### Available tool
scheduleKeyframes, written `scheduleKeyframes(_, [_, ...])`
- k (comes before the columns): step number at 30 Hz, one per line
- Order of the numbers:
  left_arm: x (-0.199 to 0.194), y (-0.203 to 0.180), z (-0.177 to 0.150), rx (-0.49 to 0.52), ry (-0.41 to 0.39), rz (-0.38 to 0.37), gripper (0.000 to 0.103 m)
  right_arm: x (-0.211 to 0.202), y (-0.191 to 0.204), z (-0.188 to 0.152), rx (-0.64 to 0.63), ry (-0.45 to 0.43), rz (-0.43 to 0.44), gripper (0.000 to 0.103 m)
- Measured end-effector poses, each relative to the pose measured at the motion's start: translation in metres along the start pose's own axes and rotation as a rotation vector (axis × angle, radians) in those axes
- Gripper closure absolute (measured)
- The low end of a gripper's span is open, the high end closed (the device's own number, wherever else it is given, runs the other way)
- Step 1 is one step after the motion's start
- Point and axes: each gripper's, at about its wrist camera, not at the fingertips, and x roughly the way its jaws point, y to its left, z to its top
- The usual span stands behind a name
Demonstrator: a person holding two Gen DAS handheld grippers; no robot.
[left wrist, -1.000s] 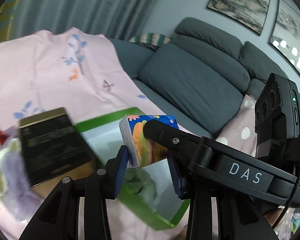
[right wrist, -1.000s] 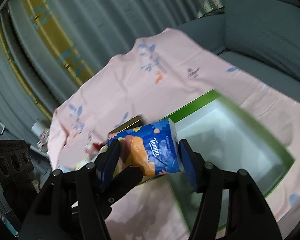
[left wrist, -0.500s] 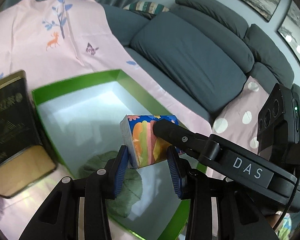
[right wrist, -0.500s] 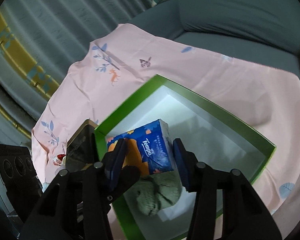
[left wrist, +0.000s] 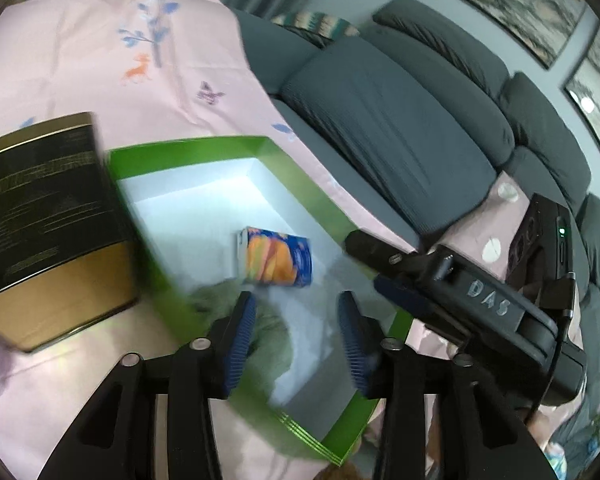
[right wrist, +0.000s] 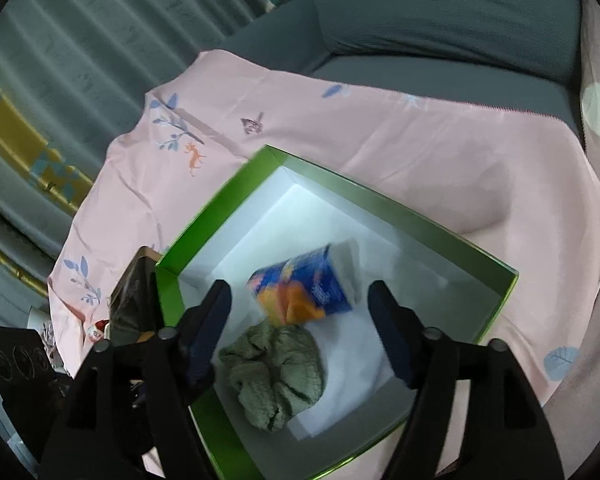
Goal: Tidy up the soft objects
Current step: 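Move the right gripper back to the small yellow tissue pack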
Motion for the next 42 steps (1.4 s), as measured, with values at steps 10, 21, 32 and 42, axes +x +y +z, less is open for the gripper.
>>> scheduleKeyframes(10, [-0.089, 0.043, -0.042, -0.093, -0.165, 0.122, 0.022, -0.007, 0.051, -0.016, -0.136, -0.025, 0.052, 0.001])
scheduleKeyframes(21, [-0.168, 0.126, -0.106, -0.241, -0.233, 0.41, 0.02, -0.008, 0.125, -0.061, -0.337, -0.02, 0.153, 0.001])
scheduleKeyframes(32, [-0.223, 0.207, -0.16, -0.383, -0.309, 0.561, 0.02, 0.0, 0.194, -0.118, -0.479, 0.143, 0.423, 0.007])
scheduleKeyframes(42, [-0.253, 0.251, -0.178, -0.538, -0.332, 0.618, 0.021, 0.05, 0.282, -0.192, -0.661, 0.355, 0.414, 0.046])
